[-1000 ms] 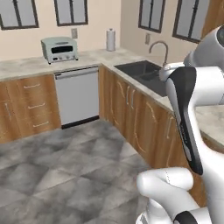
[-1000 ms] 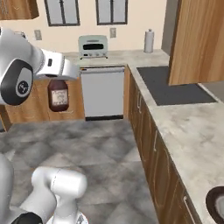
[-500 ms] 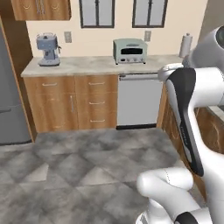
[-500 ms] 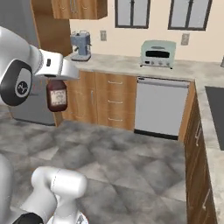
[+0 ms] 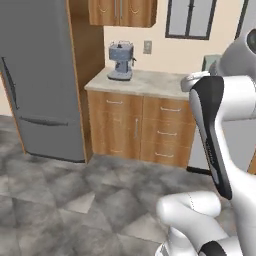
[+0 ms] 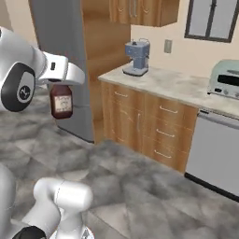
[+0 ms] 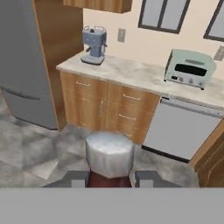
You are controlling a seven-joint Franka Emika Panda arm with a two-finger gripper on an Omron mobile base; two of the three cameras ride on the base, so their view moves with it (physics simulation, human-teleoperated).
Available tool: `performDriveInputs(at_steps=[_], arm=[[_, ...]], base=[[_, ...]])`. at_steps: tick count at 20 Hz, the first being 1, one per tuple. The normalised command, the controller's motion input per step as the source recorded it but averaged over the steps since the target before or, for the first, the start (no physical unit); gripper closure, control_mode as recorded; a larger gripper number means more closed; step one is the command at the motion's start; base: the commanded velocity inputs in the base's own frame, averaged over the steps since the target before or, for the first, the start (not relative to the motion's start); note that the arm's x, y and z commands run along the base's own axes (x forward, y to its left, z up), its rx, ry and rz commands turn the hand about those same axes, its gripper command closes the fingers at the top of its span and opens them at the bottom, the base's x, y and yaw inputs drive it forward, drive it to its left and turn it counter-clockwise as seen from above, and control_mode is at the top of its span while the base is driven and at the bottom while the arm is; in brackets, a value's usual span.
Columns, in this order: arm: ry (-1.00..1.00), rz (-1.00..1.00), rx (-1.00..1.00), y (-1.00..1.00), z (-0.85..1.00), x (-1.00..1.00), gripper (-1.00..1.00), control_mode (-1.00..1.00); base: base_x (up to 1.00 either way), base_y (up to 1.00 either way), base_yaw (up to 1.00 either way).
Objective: Move the hot dog bun to the plate on the dining table and place the condiment next to that plate. Then navigate to the fridge and take the sausage and place it on the plate as well.
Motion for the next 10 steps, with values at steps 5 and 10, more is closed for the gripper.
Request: performDriveInputs(at_steps=[5, 10], arm=[[0.0, 0.0, 0.0, 0.0, 0.0, 0.0, 1.0, 1.0], [0.0, 0.0, 0.0, 0.0, 0.0, 0.0, 1.0, 1.0]], base=[[0.93, 0.0, 0.68], [0.94, 0.0, 0.68]])
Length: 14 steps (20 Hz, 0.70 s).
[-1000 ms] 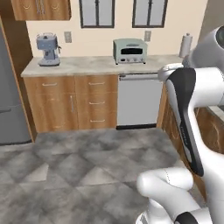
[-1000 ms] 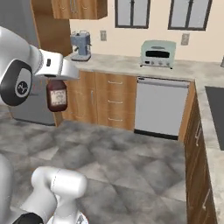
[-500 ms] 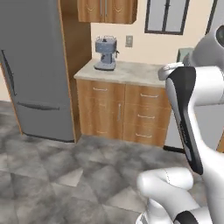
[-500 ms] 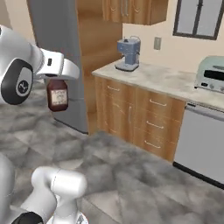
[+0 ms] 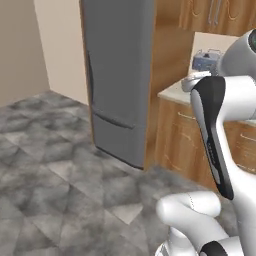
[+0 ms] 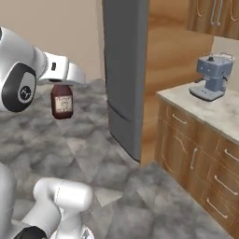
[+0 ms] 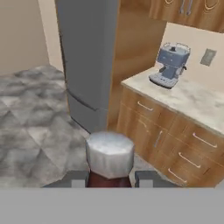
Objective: Move the hot dog bun to the plate on the dining table and place the condiment next to that plate. Then navigate to the fridge and take the sausage and place it on the plate as well.
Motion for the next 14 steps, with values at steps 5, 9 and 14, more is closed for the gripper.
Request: performDriveInputs(at_steps=[5, 9, 14], arm=[[0.0, 0.0, 0.0, 0.0, 0.0, 0.0, 1.0, 1.0], [0.0, 0.0, 0.0, 0.0, 0.0, 0.0, 1.0, 1.0], [0.0, 0.0, 0.0, 0.0, 0.0, 0.0, 1.0, 1.0]], base=[[1.0, -0.06, 0.63], [1.0, -0.08, 0.58], [1.0, -0.18, 0.53]])
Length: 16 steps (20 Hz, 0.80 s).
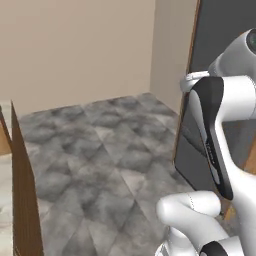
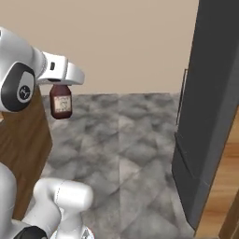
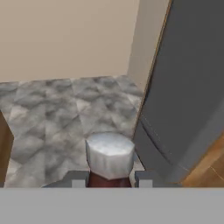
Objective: Move the hot dog bun to the plate on the dining table and place the condiment next to that plate. Then navigate to the fridge and take the sausage and place it on the plate as well.
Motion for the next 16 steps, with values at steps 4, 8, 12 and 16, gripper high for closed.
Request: performDriveInputs(at_steps=[4, 8, 12, 16], arm=[[0.0, 0.0, 0.0, 0.0, 0.0, 0.0, 1.0, 1.0], [0.0, 0.0, 0.0, 0.0, 0.0, 0.0, 1.0, 1.0], [0.0, 0.0, 0.0, 0.0, 0.0, 0.0, 1.0, 1.0], [0.0, 0.0, 0.0, 0.0, 0.0, 0.0, 1.0, 1.0]], base=[[1.0, -0.33, 0.49], [1.0, -0.49, 0.43], [1.0, -0.45, 0.42], [1.0, -0.41, 0.43]])
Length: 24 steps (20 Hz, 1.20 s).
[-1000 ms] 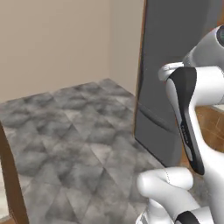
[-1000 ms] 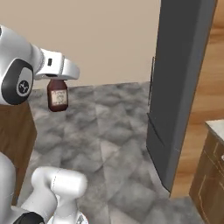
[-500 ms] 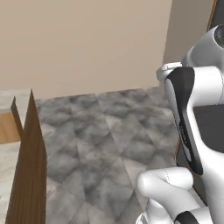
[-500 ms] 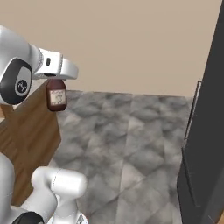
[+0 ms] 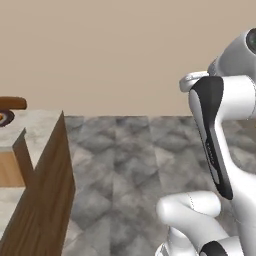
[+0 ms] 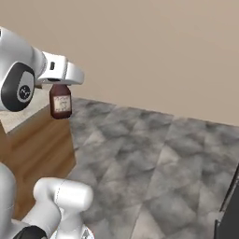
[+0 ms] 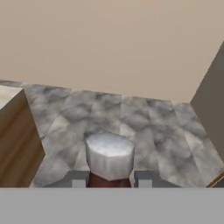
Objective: Move the hot dog bun to the plate on the dining table and place the condiment next to that plate. Then navigate to the fridge and take the sausage and place it on the plate as well.
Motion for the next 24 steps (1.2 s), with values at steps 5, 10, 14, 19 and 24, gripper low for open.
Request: performDriveInputs(at_steps=[5, 10, 14, 19, 24], arm=[[0.0, 0.0, 0.0, 0.0, 0.0, 0.0, 1.0, 1.0], [0.0, 0.0, 0.0, 0.0, 0.0, 0.0, 1.0, 1.0], [0.0, 0.0, 0.0, 0.0, 0.0, 0.0, 1.0, 1.0], [0.0, 0.0, 0.0, 0.0, 0.0, 0.0, 1.0, 1.0], [0.0, 0.0, 0.0, 0.0, 0.0, 0.0, 1.0, 1.0]], base=[[1.0, -0.4, 0.45], [1.0, -0.45, 0.47], [1.0, -0.46, 0.48], [0.88, -0.45, 0.51], [0.73, -0.48, 0.52]])
